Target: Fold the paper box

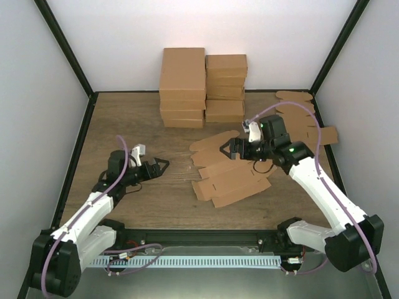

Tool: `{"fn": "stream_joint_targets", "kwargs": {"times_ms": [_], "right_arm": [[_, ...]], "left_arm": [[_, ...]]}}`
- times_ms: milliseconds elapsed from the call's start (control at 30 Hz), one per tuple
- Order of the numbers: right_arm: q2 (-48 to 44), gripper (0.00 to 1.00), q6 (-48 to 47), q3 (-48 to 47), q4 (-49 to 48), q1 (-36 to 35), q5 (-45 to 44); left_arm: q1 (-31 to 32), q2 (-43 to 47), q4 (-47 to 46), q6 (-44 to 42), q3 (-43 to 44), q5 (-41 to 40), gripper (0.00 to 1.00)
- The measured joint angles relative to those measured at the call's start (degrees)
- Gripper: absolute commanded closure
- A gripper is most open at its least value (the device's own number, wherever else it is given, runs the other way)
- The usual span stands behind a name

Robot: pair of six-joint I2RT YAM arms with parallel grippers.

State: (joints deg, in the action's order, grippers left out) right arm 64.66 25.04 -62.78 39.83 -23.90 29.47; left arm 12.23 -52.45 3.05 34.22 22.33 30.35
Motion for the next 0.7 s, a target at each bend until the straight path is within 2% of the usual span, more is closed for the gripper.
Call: {"fn": "stream_joint_targets", "kwargs": {"times_ms": [200,333,467,700], "right_arm": [[0.6,0.0,0.5,11.6,-3.0,4.2,-7.1],[1.4,0.0,0.1,14.8,-5.0,10.3,-9.1],[0.0,0.0,0.9,18.3,-8.8,11.2,-9.2],[-4.3,0.0,4.2,24.4,-12.5,11.2,-9.7]], "left_arm": [[7.2,-3.2,-0.7,2.5,0.0,-3.2,0.01],[12.8,-5.7,-1.0,5.9,0.0,-5.6,0.01],[17.3,-7.5,-1.7,8.0,0.0,-7.8,0.0],[18.6,-14.8,-3.9,9.0,2.4,-9.2,0.0]]}}
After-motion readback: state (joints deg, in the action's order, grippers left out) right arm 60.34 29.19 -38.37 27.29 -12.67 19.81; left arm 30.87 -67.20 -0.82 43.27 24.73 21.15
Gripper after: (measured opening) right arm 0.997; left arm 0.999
